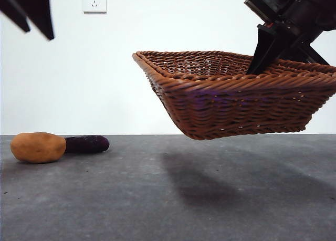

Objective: Help me put the vegetables on the table into the basket

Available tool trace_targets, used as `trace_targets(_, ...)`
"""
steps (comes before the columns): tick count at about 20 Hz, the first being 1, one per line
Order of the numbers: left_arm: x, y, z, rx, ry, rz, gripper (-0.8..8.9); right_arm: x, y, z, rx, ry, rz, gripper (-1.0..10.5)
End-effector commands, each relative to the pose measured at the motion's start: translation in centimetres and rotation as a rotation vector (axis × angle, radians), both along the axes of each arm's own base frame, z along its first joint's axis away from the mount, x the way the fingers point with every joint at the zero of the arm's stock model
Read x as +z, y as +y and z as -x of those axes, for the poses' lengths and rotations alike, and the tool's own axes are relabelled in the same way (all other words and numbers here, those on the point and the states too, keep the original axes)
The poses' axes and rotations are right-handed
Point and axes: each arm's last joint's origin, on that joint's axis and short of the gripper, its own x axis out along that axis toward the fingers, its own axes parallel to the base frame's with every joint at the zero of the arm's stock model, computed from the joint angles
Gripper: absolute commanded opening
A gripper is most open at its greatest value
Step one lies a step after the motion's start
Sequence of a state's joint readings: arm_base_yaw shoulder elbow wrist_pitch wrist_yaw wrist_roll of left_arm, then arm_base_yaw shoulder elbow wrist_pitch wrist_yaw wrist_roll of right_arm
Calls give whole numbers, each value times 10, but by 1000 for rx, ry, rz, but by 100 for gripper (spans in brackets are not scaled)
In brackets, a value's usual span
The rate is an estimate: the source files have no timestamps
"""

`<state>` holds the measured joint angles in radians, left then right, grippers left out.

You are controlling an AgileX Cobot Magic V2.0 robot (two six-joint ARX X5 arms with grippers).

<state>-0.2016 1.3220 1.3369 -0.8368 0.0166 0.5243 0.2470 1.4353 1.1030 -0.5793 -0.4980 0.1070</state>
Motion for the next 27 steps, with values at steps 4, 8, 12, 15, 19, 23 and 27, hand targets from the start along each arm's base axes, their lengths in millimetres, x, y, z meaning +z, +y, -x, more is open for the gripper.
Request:
trace_targets(4,-45,30,-54,-126,82,68,559,2,1,0,32,-13,-15,-16)
trace_targets(8,-95,37,-90,-139,187,61,559,2,1,0,41,-10,-18,-16)
trace_targets(12,-132,44,-109,-117,259,64,559,2,1,0,58,-24,-9,-16)
trace_targets(15,-148,44,-116,-119,279,68,559,2,1,0,63,-30,-6,-16)
trace_targets(19,-166,44,-122,-117,323,71,559,2,1,0,63,-38,-7,-16)
trace_targets(23,-172,43,-124,-113,334,70,443,3,1,0,63,-41,-8,-16)
trace_targets(27,-173,43,-123,-97,344,80,242,3,1,0,63,-41,-8,-16)
